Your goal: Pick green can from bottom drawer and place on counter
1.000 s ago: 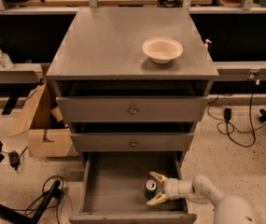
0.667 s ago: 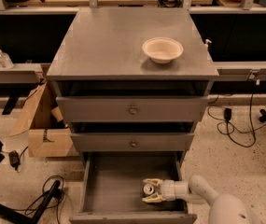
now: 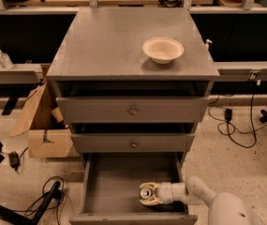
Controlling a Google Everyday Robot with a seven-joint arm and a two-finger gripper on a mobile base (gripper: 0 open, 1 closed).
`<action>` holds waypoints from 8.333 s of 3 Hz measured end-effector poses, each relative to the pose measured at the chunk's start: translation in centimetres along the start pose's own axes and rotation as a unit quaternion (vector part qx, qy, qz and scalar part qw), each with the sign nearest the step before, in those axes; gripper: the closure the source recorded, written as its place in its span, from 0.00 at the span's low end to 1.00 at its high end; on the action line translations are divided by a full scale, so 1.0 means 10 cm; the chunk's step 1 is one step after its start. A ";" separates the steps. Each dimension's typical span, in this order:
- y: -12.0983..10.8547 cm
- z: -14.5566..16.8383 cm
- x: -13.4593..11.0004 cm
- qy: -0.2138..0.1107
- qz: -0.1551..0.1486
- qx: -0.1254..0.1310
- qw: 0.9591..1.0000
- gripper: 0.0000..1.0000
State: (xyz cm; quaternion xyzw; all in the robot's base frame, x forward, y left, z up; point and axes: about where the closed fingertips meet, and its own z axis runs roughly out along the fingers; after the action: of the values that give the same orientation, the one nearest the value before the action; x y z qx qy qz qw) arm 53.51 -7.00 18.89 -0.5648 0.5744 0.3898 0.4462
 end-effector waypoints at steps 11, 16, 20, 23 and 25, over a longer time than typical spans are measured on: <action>-0.30 -1.65 -5.82 0.057 -0.024 0.127 0.990 1.00; -1.87 -1.96 -7.62 0.015 0.025 0.234 0.972 1.00; -2.95 -0.26 -7.89 -0.025 0.055 0.175 0.983 1.00; -3.19 0.03 -7.67 -0.015 0.056 0.200 0.978 0.62; -3.17 0.10 -7.66 -0.014 0.057 0.195 0.979 0.15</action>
Offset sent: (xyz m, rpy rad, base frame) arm -0.0720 0.0346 0.1854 0.0161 -0.1535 0.1262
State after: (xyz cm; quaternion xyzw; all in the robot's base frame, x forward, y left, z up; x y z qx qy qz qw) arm 82.43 15.18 93.32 -0.4280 0.6640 0.3030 0.5331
